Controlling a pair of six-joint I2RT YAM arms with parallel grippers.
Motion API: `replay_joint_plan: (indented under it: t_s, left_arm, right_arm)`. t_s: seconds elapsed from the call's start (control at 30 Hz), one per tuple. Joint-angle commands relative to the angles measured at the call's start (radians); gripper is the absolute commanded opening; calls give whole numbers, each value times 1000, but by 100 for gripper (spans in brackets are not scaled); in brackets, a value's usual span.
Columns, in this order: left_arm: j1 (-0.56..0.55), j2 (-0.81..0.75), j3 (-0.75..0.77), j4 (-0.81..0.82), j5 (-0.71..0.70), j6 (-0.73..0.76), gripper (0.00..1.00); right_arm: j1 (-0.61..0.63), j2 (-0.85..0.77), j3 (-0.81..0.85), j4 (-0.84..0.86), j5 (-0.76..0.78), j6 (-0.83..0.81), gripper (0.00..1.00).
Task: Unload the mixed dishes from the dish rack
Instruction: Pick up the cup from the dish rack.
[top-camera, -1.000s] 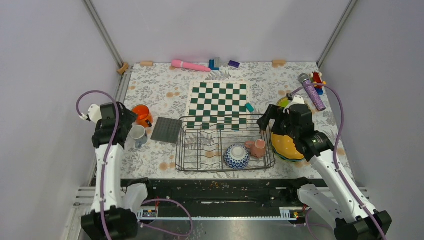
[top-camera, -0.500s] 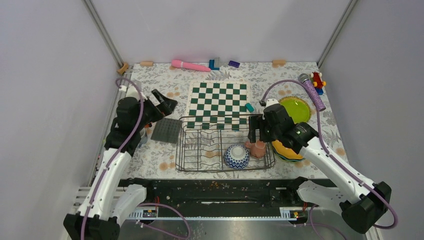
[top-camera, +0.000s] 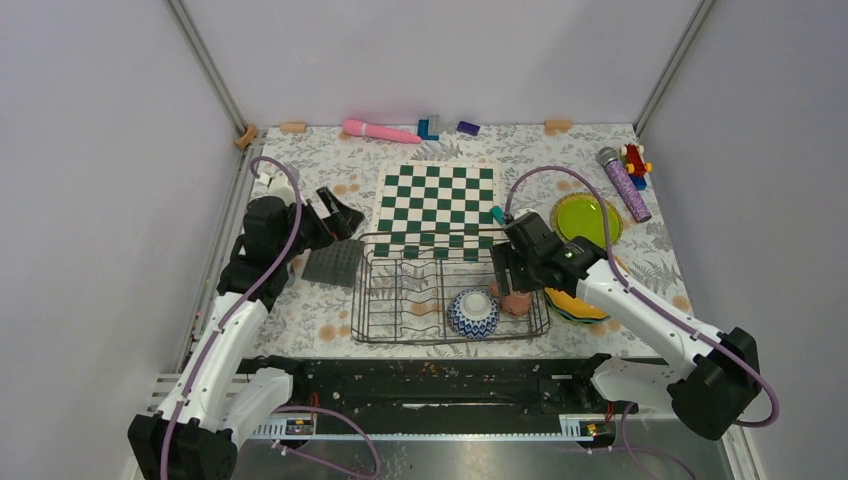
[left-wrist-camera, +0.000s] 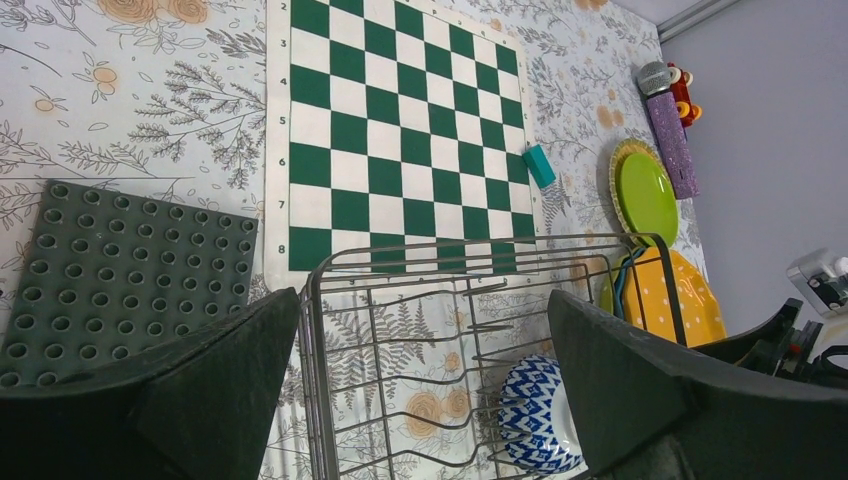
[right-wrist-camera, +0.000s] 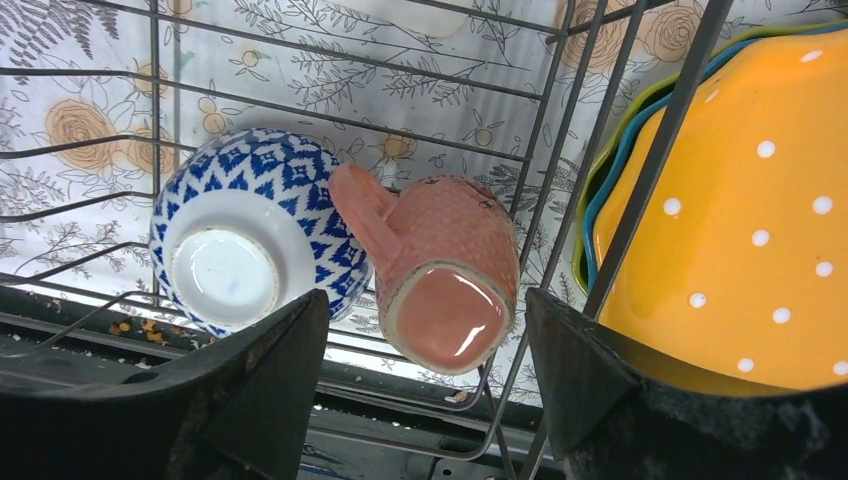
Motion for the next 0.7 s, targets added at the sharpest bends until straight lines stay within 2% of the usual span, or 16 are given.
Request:
replay_joint_plan:
  t_s: [0.0,0.4,0.67]
  left_arm:
    - [-4,-18,-4,53,8,28,99]
    - [-3,3,9,33,-12,31,99]
    - [-4,21,17,33,-8,27,99]
  right_arm:
    - [12,24,14,-11,31,-15,77]
    - [12,97,-6,-4,65,8,69]
    - [12,132,-40,47,64,28,67]
